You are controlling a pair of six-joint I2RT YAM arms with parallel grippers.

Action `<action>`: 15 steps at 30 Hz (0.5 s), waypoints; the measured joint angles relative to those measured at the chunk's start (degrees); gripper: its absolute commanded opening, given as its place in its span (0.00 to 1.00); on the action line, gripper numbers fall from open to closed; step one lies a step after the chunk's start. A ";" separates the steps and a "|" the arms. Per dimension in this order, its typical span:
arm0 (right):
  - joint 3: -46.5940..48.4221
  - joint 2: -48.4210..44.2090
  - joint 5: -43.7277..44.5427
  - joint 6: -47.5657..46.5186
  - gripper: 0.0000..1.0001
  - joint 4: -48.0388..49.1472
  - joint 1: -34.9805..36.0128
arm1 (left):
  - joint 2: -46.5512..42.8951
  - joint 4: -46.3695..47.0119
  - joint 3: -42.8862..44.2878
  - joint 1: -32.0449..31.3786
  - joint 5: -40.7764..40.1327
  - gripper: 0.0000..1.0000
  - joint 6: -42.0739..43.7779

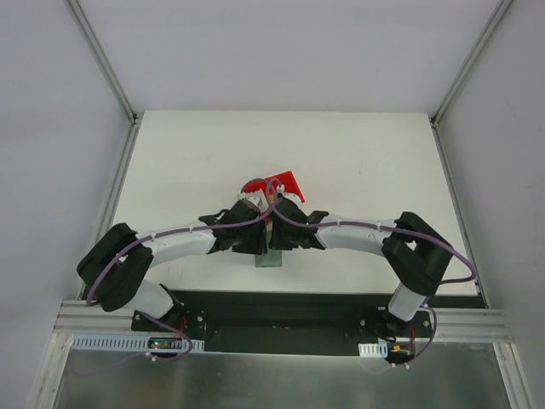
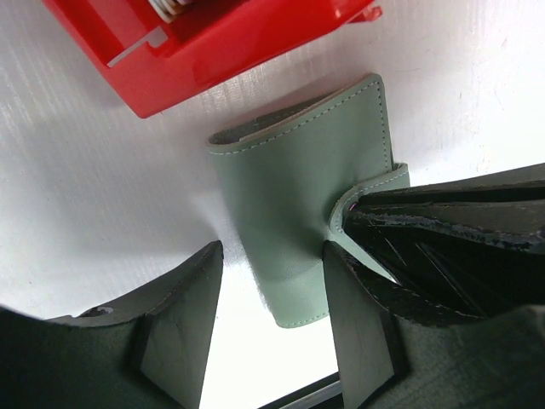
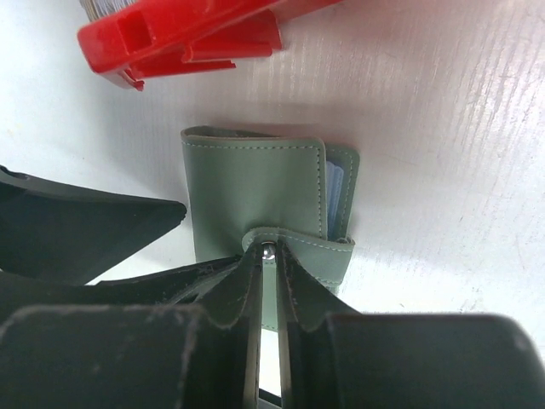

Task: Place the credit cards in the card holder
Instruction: Close the card holder at the center of the board.

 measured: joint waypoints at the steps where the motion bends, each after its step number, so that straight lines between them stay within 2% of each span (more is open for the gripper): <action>1: 0.39 0.22 0.31 0.04 0.09 -0.50 0.13 | -0.20 0.33 -0.24 0.00 -0.02 0.52 -0.28; 15: 4.72 2.95 1.86 0.39 0.07 -6.14 0.79 | -3.06 6.08 -4.70 0.42 0.24 0.52 -5.03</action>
